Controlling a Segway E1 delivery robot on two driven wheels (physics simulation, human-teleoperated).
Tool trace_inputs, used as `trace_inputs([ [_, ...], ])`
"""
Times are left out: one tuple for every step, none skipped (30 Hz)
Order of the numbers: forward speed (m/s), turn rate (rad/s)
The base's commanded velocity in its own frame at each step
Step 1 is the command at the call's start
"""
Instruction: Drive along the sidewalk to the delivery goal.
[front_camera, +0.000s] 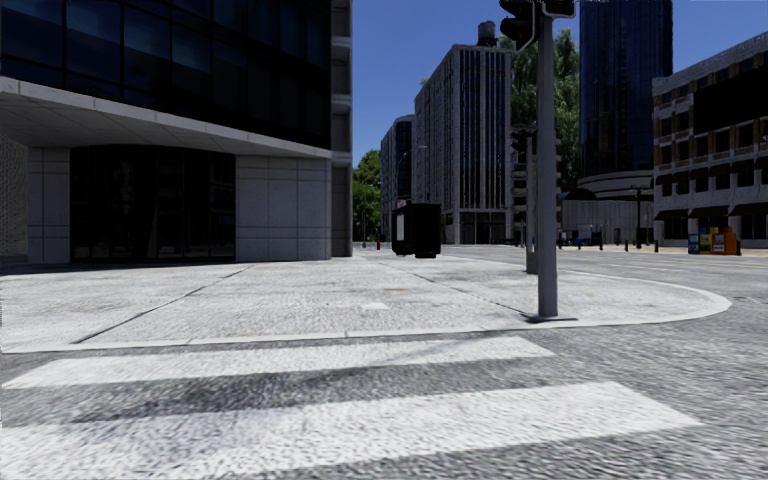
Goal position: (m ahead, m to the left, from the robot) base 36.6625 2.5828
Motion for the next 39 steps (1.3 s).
trace_inputs([
  [2.0, 0.0],
  [2.0, 0.0],
  [2.0, 0.0],
  [2.0, 0.0],
  [2.0, 0.0],
  [2.0, 0.0],
  [2.0, 0.0],
  [2.0, 0.0],
  [2.0, 0.0],
  [2.0, 0.0],
  [2.0, 0.0],
  [2.0, 0.0],
  [2.0, 0.0],
  [2.0, 0.0],
  [2.0, 0.0],
  [2.0, 0.0],
  [2.0, 0.0],
  [2.0, 0.0],
  [2.0, 0.0],
  [2.0, 0.0],
  [2.0, 0.0],
  [2.0, 0.0],
  [2.0, 0.0],
  [2.0, 0.0],
  [2.0, 0.0],
  [2.0, 0.0],
  [2.0, 0.0],
  [2.0, 0.0],
  [2.0, 0.0],
  [2.0, 0.0],
  [2.0, 0.0],
  [2.0, 0.0],
  [1.79, 0.0],
  [1.79, 0.0],
  [1.6, 0.0],
  [1.53, 0.0],
  [1.51, 0.0],
  [1.5, 0.0],
  [1.5, 0.0],
])
